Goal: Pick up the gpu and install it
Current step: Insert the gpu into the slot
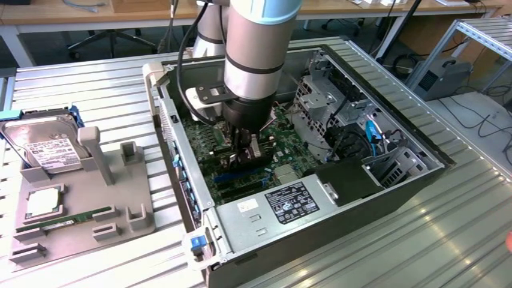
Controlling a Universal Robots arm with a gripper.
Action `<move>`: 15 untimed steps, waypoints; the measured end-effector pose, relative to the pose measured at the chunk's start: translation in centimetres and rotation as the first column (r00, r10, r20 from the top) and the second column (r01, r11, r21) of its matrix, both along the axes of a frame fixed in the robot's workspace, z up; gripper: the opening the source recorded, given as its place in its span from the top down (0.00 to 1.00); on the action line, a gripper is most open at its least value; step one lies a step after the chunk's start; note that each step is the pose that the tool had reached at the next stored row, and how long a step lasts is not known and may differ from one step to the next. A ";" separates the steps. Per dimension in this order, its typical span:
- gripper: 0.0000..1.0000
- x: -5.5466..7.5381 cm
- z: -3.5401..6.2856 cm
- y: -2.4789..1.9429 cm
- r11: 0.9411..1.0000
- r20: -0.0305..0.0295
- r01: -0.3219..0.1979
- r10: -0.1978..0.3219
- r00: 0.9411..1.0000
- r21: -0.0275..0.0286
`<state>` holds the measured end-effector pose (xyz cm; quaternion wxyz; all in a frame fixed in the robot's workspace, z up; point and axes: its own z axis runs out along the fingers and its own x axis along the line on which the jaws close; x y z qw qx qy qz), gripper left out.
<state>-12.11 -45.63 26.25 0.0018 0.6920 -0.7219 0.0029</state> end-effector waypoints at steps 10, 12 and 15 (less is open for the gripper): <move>0.73 -0.1 -0.04 0.38 1.000 0.001 0.012 -0.012 1.000 -0.011; 0.73 -0.2 -0.02 0.38 1.000 0.000 0.012 -0.012 1.000 -0.011; 0.73 -0.2 -0.02 0.38 1.000 0.000 0.012 -0.012 1.000 -0.011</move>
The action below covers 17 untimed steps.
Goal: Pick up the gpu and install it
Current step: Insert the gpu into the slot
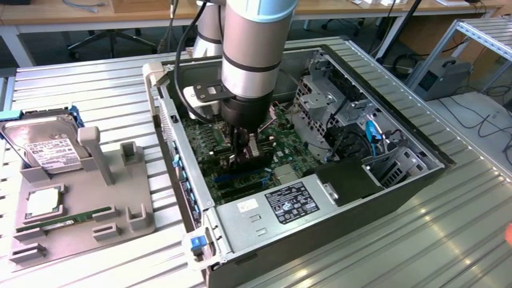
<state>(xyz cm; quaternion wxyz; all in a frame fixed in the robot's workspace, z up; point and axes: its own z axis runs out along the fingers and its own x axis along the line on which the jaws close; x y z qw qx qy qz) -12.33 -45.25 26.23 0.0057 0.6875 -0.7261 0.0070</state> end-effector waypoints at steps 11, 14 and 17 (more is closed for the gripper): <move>0.73 0.0 0.12 0.00 1.000 0.000 0.000 0.000 1.000 0.000; 0.73 0.0 0.13 0.00 1.000 0.000 0.000 0.000 1.000 0.000; 0.73 0.0 0.13 0.00 1.000 0.000 -0.002 0.002 1.000 0.000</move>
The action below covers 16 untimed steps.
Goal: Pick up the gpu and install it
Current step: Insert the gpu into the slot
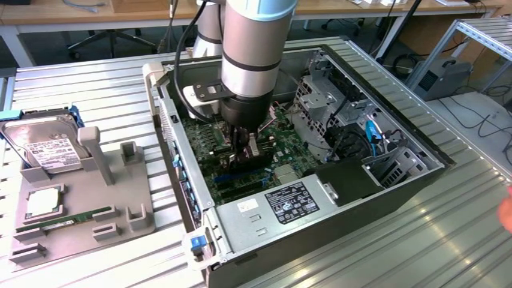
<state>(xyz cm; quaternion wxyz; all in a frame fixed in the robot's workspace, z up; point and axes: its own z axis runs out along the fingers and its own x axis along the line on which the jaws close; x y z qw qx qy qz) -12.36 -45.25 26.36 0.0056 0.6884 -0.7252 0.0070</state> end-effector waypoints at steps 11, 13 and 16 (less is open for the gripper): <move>0.73 0.0 0.08 0.03 1.000 0.000 -0.020 0.020 1.000 0.000; 0.73 0.0 0.09 0.07 0.999 0.000 -0.032 0.032 0.999 0.000; 0.73 0.0 0.06 0.28 0.999 0.000 -0.032 0.032 0.999 0.001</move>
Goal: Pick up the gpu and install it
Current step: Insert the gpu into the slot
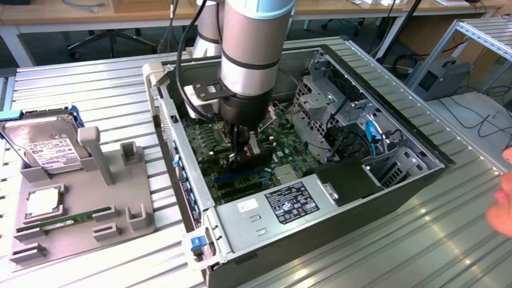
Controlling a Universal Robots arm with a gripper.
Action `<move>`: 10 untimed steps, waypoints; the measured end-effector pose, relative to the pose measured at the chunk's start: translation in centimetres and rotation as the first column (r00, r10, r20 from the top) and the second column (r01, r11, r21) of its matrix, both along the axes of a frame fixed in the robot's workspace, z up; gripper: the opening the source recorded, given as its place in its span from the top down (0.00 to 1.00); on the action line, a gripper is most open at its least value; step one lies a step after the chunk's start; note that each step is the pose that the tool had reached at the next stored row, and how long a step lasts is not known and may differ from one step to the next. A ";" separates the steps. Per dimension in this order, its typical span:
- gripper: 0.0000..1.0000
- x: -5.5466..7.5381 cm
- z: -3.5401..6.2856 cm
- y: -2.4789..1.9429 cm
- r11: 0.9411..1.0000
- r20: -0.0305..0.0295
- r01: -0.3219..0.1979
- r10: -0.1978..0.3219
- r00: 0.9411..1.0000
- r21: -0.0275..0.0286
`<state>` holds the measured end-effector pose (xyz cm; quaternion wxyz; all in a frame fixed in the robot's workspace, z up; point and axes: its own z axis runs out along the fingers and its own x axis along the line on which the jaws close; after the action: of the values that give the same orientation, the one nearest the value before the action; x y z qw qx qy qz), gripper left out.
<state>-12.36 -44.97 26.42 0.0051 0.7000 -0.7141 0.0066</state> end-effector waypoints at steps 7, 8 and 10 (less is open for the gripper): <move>0.73 0.0 -0.06 0.06 1.000 0.000 0.000 0.000 1.000 0.008; 0.73 0.0 -0.14 0.05 1.000 0.000 0.000 0.000 1.000 0.010; 0.73 0.0 -0.18 0.02 1.000 0.000 0.000 0.000 1.000 0.011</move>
<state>-12.37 -44.95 26.24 0.0013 0.6999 -0.7142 0.0028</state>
